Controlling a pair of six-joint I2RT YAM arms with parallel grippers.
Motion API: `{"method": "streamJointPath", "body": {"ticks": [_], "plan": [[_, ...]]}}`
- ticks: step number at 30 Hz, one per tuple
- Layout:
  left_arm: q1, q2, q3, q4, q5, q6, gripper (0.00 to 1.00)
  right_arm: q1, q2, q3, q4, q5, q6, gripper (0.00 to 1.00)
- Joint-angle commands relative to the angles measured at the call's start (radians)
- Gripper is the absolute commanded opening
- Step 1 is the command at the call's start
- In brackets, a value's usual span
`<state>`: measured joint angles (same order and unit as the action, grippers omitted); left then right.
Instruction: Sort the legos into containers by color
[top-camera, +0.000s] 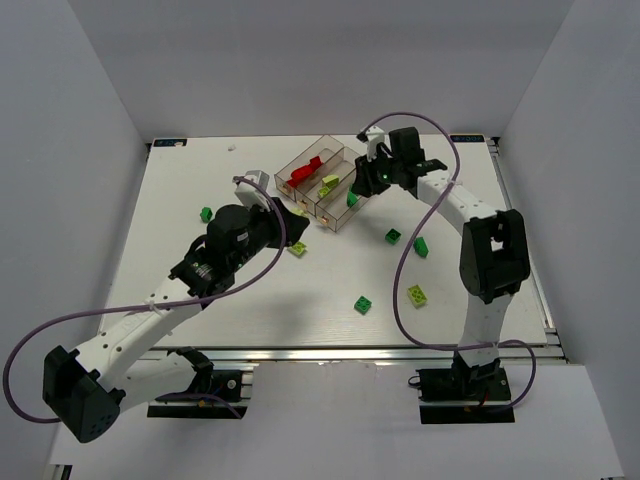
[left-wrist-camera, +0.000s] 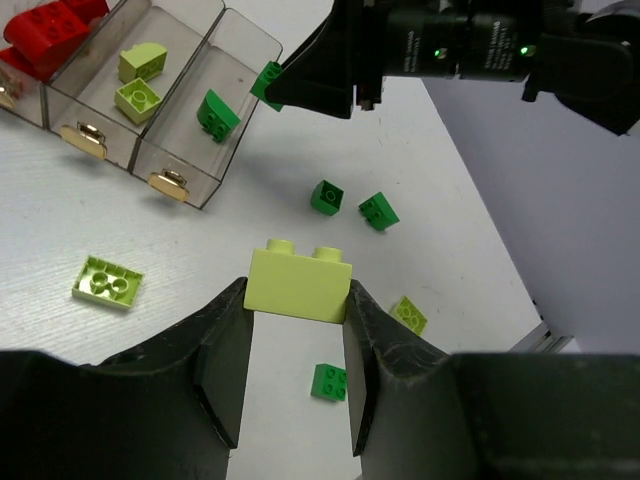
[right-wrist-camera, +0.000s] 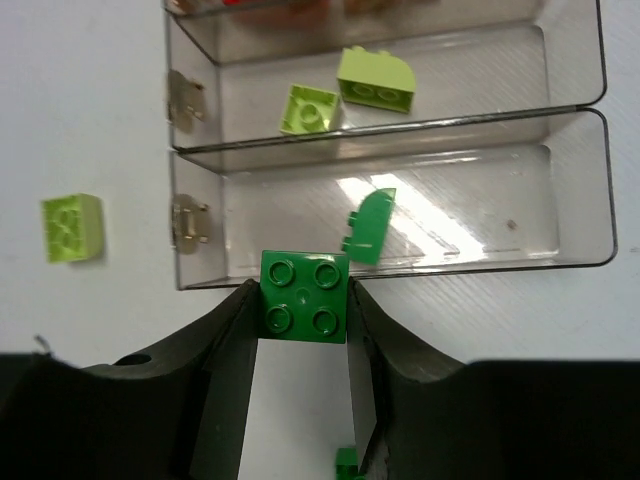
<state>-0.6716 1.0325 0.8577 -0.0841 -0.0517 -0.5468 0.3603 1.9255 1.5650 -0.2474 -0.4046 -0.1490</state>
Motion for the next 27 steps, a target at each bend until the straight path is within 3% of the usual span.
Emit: {"method": "streamJointPath", "body": {"ticks": [1,11,14,20,24,27], "plan": [[0.0,-0.02,0.041,-0.029,-0.02,-0.079,0.0,0.006,0.006,0.038,0.016,0.084,-0.162,0.0],[0.0,0.006,0.063,-0.025,-0.014,-0.12,0.0,0.014,0.102,0.093,0.069,0.104,-0.185,0.0],[-0.002,0.023,0.069,-0.019,-0.01,-0.123,0.0,0.014,0.144,0.138,0.056,0.102,-0.185,0.09],[-0.002,0.063,0.099,-0.005,-0.004,-0.14,0.0,0.016,0.187,0.161,0.062,0.115,-0.188,0.51],[0.0,0.099,0.138,0.001,-0.013,-0.156,0.0,0.016,0.19,0.156,0.074,0.113,-0.19,0.65],[0.006,0.156,0.185,-0.009,-0.007,-0.174,0.0,0.014,0.182,0.162,0.074,0.101,-0.185,0.7]]}}
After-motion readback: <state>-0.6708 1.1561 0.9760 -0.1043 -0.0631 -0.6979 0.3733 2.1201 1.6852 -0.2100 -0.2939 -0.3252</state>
